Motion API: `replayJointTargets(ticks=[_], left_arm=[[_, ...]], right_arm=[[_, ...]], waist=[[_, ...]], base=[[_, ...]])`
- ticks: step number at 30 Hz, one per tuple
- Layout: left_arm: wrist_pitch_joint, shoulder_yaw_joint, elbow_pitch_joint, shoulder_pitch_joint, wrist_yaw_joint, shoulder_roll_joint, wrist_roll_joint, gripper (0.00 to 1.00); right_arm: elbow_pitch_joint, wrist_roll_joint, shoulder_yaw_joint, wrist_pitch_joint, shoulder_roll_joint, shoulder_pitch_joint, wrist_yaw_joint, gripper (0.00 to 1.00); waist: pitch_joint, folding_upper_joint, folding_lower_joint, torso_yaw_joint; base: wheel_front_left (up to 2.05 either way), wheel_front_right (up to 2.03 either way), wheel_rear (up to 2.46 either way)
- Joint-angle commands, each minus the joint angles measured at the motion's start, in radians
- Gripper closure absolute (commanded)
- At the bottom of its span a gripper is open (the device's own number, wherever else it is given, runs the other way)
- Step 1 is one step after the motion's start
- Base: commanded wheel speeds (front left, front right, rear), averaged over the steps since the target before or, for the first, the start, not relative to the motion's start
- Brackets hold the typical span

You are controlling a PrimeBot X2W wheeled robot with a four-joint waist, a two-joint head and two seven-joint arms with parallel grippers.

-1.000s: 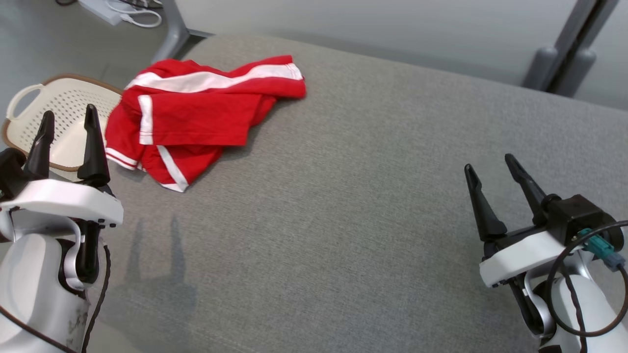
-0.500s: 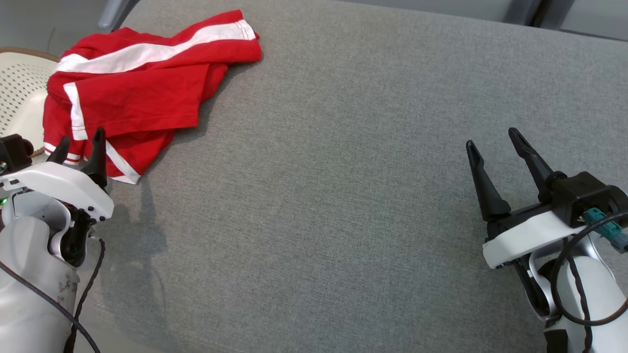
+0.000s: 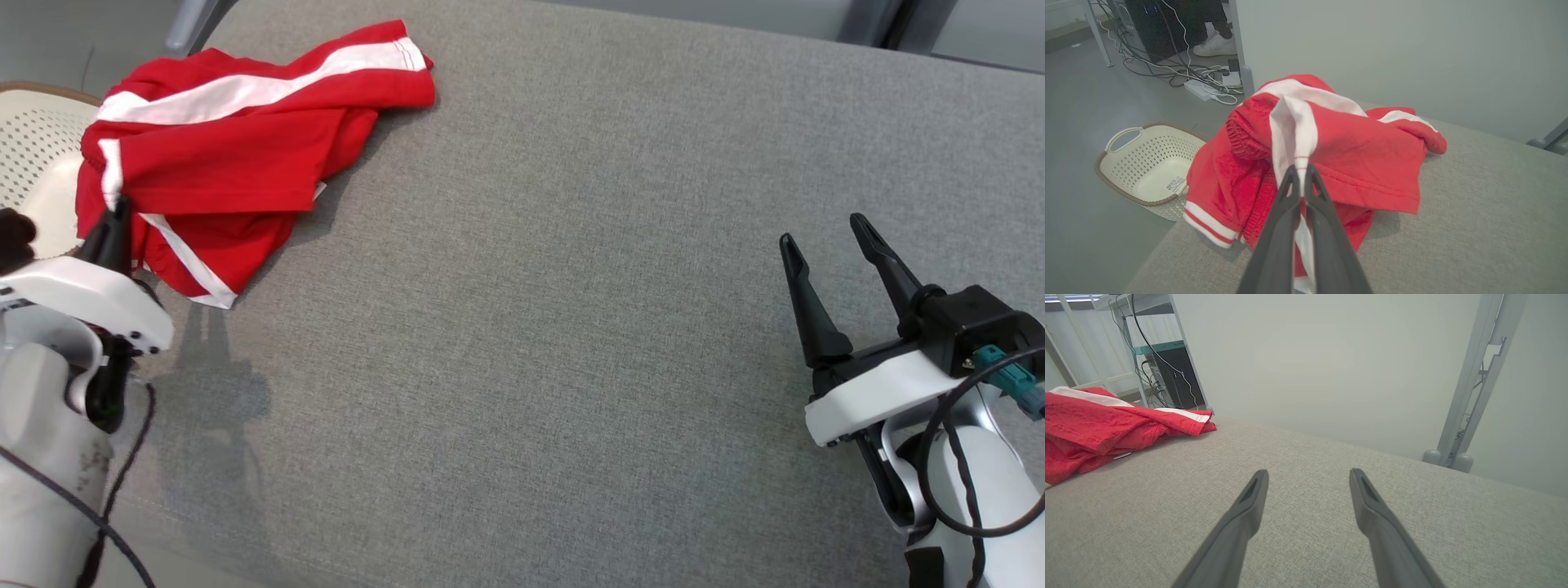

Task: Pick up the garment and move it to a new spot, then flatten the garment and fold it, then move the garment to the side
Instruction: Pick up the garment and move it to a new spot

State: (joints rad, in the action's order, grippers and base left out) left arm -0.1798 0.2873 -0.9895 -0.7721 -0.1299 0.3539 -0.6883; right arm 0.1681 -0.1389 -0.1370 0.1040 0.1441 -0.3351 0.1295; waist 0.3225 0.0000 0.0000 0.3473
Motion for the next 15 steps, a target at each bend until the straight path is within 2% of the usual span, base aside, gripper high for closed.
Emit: replayJointTargets(ticks=[1, 4, 10, 11, 12, 15], left_arm=[[-0.016, 0.002, 0.003, -0.023, 0.0, 0.019, 0.003, 1.0], [-0.054, 0.0, 0.016, -0.029, 0.003, 0.047, 0.024, 1.0], [-0.079, -0.007, 0.119, -0.016, 0.057, 0.099, 0.07, 1.0], [-0.078, -0.009, 0.147, -0.006, 0.067, 0.108, 0.078, 1.0], [-0.081, -0.016, 0.251, 0.037, 0.103, 0.129, 0.098, 1.0], [-0.08, -0.029, 0.38, 0.099, 0.145, 0.152, 0.104, 1.0]], right_arm=[[0.002, -0.007, 0.004, 0.008, 0.002, 0.014, 0.002, 0.0], [0.013, -0.013, 0.016, 0.024, -0.006, 0.022, 0.002, 0.0], [0.043, -0.029, 0.029, 0.049, -0.024, 0.05, 0.002, 0.0], [0.048, -0.03, 0.03, 0.054, -0.027, 0.055, 0.002, 0.0], [0.06, -0.038, 0.035, 0.067, -0.034, 0.072, 0.002, 0.0], [0.067, -0.046, 0.041, 0.079, -0.044, 0.087, 0.002, 0.0]], waist=[[-0.015, 0.0, 0.0, 0.0], [-0.047, 0.0, 0.0, -0.003], [-0.126, 0.0, 0.0, -0.013], [-0.138, 0.0, 0.0, -0.016], [-0.174, 0.0, 0.0, -0.028], [-0.204, 0.0, 0.0, -0.042]], base=[[0.0, 0.0, 0.0], [0.0, 0.0, 0.0], [0.0, 0.0, 0.0], [0.0, 0.0, 0.0], [0.0, 0.0, 0.0], [0.0, 0.0, 0.0]])
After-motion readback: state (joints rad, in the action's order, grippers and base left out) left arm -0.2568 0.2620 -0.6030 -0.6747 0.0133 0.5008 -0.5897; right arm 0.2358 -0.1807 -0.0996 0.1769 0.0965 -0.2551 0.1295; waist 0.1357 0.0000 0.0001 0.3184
